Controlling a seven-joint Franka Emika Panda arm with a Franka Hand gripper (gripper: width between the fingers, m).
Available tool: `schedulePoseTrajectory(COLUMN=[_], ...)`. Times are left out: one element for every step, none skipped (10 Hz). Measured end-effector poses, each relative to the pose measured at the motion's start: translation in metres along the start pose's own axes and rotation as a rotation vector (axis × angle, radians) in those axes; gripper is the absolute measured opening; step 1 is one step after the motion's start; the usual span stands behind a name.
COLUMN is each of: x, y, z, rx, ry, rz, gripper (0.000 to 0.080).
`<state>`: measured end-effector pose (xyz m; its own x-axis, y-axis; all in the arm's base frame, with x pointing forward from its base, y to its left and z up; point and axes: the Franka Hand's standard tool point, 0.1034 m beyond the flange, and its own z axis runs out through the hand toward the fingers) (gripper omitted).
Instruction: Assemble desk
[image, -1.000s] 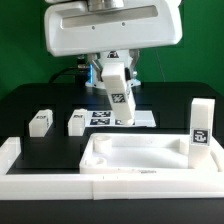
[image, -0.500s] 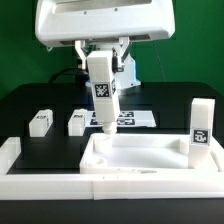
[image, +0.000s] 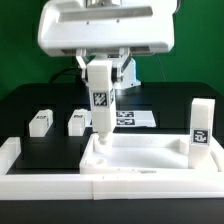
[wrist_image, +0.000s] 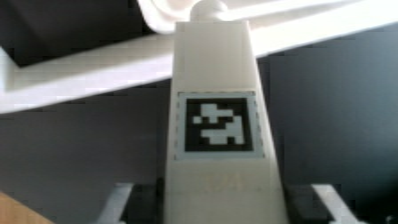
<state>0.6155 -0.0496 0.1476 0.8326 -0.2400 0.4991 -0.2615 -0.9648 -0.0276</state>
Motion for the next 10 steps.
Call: schedulePoseTrajectory(x=[-0.003,-0.005,-0.006,-0.008,-0.013,-0.012,-0.011,-0.013,-0.014,-0.014], y=[0.003,0.005,0.005,0.005,0.005,0.004,0.006,0.008,0.008,0.008], z=[0.004,0.007,0.009,0.011,0.016,0.017,0.018,0.021,0.021,0.022], rx=[-0.008,-0.012,-0.013,-0.015,-0.019,-0.023,-0.026,-0.030,-0.030,-0.031], ry=[0.006,0.003,0.000,-0.002,-0.004,0.019,0.031,0.026,0.025,0.024], rz=[-0.003,-0.002,-0.003,-0.006,-0.011,-0.016,-0.018,-0.018,-0.018,-0.018], gripper=[0.0290,0.0290,0.0290,0.0290,0.0290,0.0290,0.0290,0.0290,0.0290,0.0290])
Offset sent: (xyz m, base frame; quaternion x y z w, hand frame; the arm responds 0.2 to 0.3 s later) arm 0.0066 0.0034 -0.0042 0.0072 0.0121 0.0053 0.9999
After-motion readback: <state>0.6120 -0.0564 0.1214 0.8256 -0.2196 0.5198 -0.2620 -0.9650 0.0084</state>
